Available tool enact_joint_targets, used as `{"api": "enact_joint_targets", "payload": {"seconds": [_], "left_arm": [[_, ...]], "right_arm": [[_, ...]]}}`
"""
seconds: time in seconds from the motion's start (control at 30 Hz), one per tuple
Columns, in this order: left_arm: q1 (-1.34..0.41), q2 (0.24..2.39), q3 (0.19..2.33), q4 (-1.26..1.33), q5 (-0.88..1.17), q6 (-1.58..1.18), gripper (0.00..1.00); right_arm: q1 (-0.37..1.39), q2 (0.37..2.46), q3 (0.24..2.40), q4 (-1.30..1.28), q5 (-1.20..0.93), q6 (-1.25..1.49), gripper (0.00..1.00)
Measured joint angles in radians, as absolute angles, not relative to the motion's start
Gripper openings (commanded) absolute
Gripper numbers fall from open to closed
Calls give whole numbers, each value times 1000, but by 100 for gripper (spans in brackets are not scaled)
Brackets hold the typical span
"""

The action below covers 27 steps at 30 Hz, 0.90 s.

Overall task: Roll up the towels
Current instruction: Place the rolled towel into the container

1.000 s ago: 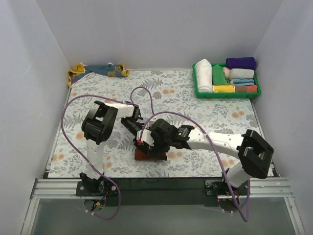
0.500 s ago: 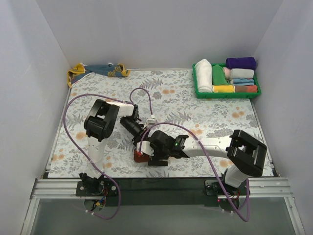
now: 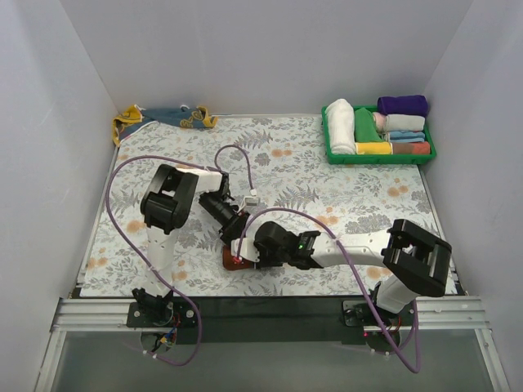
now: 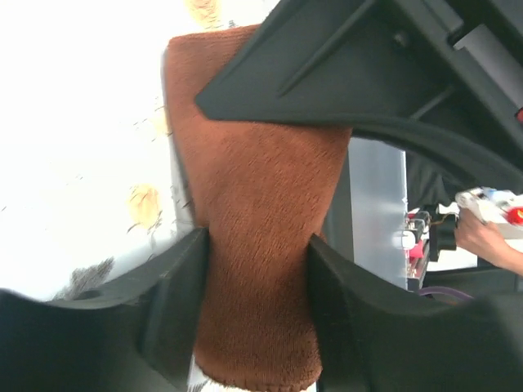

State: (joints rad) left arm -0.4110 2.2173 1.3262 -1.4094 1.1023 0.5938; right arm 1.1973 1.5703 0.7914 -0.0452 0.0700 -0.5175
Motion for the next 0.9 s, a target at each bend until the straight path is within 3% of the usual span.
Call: {"api": "enact_joint_targets", "payload": {"seconds": [0.03, 0.07, 0.1, 0.27, 0.5, 0.67, 0.7, 0.73, 0.9], "left_arm": [[-404, 2215, 1326, -1407, 1098, 588, 55], [-395, 2211, 1327, -1401, 1094, 582, 56], [-385, 2203, 1330, -1398, 1089, 574, 81], [-257, 2090, 1431, -1349, 1026, 525, 85], [-102, 1814, 1579, -1147, 886, 376, 88], [-122, 1647, 1572, -1022, 836, 245, 90], [-127, 1629, 1563, -997, 837, 216, 98], [-130, 1614, 1547, -968, 839, 189, 98], [-130, 1578, 1443, -856, 846, 64, 98]], "right_arm": [[1197, 1569, 789, -43, 68, -516, 1], [1195, 1567, 787, -42, 64, -514, 1], [1189, 1564, 786, -42, 54, -511, 1], [1099, 1497, 762, -112, -57, -462, 1], [789, 1411, 846, -304, -214, -384, 1], [481, 1417, 1079, -417, -336, -342, 1], [414, 1428, 1139, -427, -353, -338, 1], [349, 1446, 1201, -437, -369, -334, 1], [95, 1647, 1554, -475, -422, -311, 1]]}}
